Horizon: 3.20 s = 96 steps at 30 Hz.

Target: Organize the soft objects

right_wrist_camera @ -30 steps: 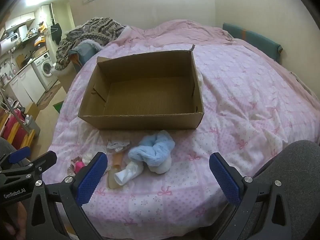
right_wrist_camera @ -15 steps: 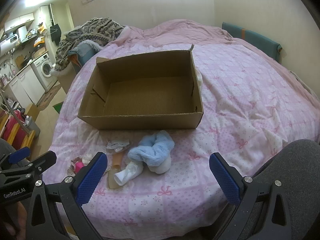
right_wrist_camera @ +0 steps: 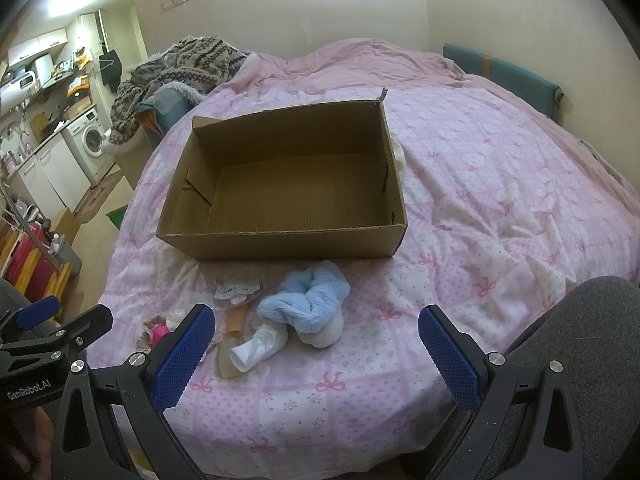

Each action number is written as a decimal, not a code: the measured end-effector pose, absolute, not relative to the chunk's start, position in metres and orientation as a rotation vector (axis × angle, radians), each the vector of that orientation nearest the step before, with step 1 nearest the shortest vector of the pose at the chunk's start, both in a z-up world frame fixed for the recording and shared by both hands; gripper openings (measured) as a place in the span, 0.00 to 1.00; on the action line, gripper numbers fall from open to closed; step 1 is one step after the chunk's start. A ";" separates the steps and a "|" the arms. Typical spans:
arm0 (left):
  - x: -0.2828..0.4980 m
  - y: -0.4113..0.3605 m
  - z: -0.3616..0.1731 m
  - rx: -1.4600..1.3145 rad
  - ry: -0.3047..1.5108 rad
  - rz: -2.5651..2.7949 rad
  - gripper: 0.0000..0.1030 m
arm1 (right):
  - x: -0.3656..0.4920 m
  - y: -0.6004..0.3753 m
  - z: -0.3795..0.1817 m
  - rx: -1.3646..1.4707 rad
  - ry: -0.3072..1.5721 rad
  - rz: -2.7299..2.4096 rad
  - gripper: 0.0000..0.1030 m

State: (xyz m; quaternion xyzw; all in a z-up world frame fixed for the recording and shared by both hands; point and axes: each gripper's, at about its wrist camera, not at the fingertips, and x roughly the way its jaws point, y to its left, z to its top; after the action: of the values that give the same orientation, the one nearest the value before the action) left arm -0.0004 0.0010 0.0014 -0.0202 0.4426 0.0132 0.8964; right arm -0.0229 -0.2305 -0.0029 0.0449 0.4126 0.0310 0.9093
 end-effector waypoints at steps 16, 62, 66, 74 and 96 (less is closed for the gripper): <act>-0.001 0.000 0.003 -0.043 0.921 0.034 0.99 | -0.025 -0.235 -0.003 0.098 0.850 0.064 1.00; -0.001 -0.001 0.003 -0.044 0.921 0.032 0.99 | -0.023 -0.231 -0.002 0.109 0.848 0.062 1.00; 0.000 -0.001 0.003 -0.044 0.924 0.033 0.99 | -0.023 -0.233 -0.004 0.111 0.855 0.062 1.00; 0.026 0.012 0.011 -0.056 0.987 0.085 0.99 | 0.014 -0.247 -0.001 0.220 0.988 0.149 1.00; 0.089 0.049 -0.035 -0.076 1.176 0.142 0.99 | 0.108 -0.184 -0.129 0.084 1.477 0.127 0.98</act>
State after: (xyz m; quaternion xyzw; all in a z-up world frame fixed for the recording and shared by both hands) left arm 0.0889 0.0494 -0.0348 -0.0359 0.5543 0.0669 0.8289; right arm 0.1075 -0.1837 -0.1293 0.0382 0.6724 0.0576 0.7369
